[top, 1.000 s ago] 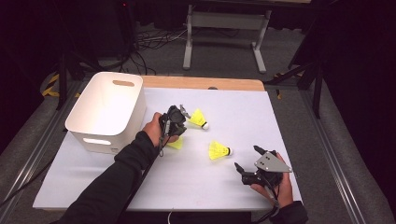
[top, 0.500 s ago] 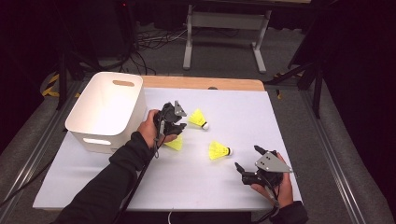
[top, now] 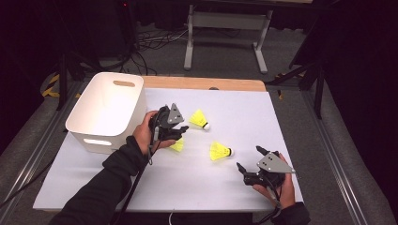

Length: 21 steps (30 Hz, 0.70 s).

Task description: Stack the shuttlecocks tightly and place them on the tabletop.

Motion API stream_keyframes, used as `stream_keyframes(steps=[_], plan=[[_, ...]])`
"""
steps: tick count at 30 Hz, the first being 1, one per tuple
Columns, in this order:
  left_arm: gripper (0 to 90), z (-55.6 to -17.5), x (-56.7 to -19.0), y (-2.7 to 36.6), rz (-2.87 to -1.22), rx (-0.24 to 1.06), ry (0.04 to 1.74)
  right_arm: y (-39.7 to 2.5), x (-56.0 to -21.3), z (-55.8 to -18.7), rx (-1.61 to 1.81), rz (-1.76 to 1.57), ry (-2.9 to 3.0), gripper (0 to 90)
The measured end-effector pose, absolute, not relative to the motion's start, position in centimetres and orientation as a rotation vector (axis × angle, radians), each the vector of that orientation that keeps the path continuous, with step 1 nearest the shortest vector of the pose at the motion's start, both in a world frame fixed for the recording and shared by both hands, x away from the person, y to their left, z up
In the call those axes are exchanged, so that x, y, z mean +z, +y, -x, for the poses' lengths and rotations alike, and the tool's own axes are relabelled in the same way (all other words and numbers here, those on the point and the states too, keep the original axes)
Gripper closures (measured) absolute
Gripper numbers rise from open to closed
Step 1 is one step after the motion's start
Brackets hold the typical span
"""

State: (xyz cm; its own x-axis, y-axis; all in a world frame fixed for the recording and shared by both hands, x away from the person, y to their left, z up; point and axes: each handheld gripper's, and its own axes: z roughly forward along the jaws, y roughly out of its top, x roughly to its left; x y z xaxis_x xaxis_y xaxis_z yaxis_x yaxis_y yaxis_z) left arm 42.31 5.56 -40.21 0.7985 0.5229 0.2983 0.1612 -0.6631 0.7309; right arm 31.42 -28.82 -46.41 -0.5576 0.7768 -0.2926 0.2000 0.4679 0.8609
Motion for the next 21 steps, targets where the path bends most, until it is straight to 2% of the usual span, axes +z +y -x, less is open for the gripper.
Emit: stream_keyframes(steps=[14, 21], plan=[[33.0, -39.0, -40.6, 8.6, -2.164, 0.679, 0.418, -28.6, -46.4, -31.3, 1.049, -0.804, 2.029, 12.5], [29.8, -38.0, -41.6, 10.1, -2.119, 0.68, 0.387, -28.3, -46.4, -31.3, 1.044, -0.797, 2.037, 12.6]])
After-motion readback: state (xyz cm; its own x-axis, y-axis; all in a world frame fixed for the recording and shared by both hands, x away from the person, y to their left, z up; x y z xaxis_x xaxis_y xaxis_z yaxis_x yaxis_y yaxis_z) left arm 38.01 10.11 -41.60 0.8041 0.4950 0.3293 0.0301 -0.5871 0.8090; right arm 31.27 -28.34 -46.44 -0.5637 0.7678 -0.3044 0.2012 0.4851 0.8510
